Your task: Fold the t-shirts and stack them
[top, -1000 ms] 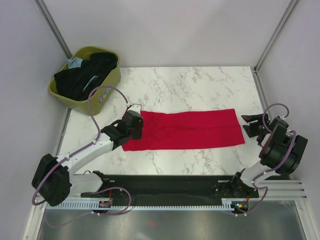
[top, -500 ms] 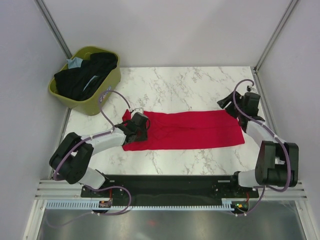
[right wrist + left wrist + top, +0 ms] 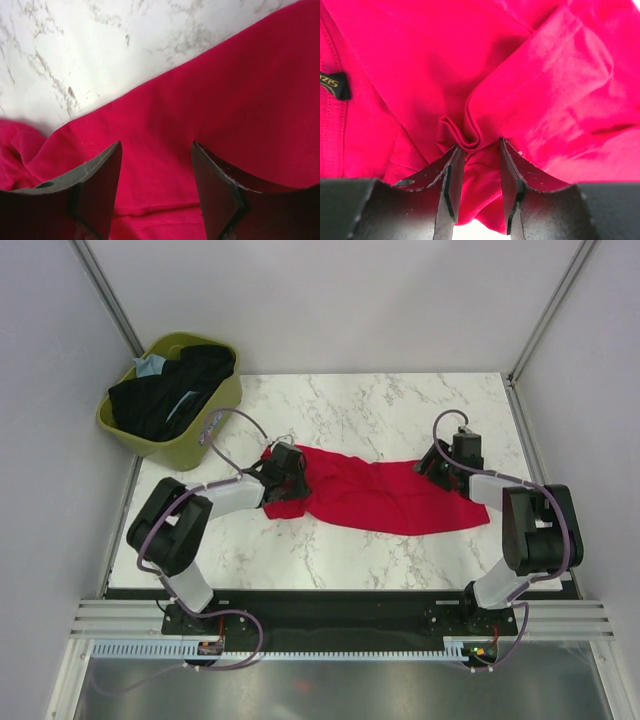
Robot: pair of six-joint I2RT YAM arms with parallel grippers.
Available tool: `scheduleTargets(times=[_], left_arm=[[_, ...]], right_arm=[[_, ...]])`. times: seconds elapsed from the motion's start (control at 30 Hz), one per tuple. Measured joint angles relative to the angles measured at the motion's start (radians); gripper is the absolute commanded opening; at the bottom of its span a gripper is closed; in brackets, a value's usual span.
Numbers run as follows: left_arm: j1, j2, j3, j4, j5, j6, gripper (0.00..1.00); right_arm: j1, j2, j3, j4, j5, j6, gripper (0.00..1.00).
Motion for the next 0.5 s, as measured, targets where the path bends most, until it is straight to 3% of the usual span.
scheduleTargets(times=[0.13, 0.3, 0.5], left_arm=[[0.039, 0.127, 0.154, -0.021, 0.042, 0.003, 0.42], [0.113, 0.365, 0.492, -0.116, 0.151, 0.024, 0.44], [0.170, 0.691, 1.006, -0.242, 0.266, 0.052, 0.46]], right_arm=[[0.043, -0.026, -0.055, 0.053, -0.018, 0.047, 0.67], [0.126, -0.097, -0.167, 0.135, -0.055, 0.178, 0.68], [0.438, -0.184, -0.249, 0.145, 0.011, 0.397, 0.72]])
